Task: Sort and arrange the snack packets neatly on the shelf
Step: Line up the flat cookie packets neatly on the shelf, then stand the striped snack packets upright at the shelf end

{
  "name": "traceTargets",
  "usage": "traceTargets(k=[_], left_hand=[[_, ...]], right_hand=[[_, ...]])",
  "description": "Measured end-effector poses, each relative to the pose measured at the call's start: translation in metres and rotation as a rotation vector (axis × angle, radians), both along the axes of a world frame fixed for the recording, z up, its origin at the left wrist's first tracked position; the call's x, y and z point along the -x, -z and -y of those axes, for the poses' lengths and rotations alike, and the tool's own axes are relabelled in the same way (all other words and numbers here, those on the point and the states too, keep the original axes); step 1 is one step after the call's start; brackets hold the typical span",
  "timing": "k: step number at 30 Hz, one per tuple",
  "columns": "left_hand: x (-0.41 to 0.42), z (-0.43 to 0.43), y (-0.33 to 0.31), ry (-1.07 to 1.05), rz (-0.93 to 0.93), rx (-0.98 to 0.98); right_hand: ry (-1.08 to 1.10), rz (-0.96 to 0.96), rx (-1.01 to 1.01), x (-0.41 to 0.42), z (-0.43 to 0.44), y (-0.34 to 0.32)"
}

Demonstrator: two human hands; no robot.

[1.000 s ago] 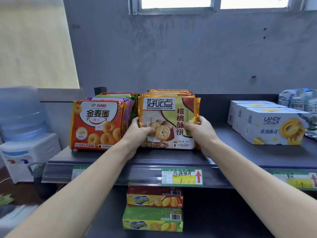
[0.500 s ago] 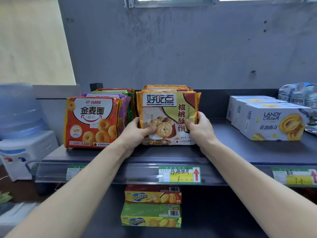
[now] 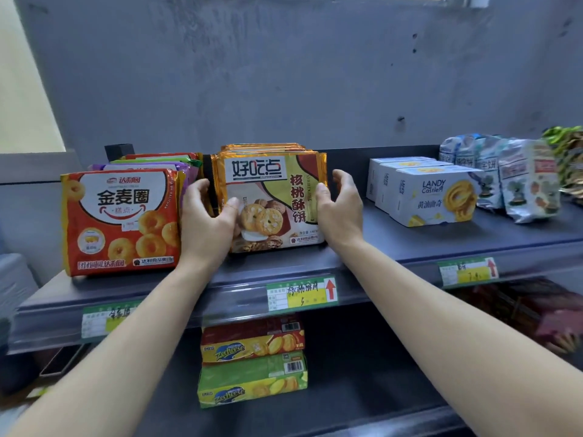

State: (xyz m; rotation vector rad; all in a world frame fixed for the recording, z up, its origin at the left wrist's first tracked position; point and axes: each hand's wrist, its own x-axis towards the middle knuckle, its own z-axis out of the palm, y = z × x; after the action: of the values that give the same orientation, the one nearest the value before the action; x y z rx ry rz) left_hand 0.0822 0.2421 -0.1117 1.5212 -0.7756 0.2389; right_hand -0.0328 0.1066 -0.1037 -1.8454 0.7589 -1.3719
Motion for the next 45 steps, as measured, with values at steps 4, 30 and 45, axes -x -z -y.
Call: traceTargets(k=[4, 30, 45], left_hand=[[0.016, -0.007, -0.002, -0.022, 0.233, 0.036], [0.315, 0.154, -0.040, 0.515, 0.146, -0.057], [0.397, 0.232, -0.032, 0.674, 0.152, -0.208]], right_hand=[[0.005, 0.026, 0.124, 0.017, -0.011, -0.002], [0.121, -0.014, 0.181, 0.335, 0.123, -0.006], [0.201, -0.006, 0.116, 0.413, 0.190, 0.002]])
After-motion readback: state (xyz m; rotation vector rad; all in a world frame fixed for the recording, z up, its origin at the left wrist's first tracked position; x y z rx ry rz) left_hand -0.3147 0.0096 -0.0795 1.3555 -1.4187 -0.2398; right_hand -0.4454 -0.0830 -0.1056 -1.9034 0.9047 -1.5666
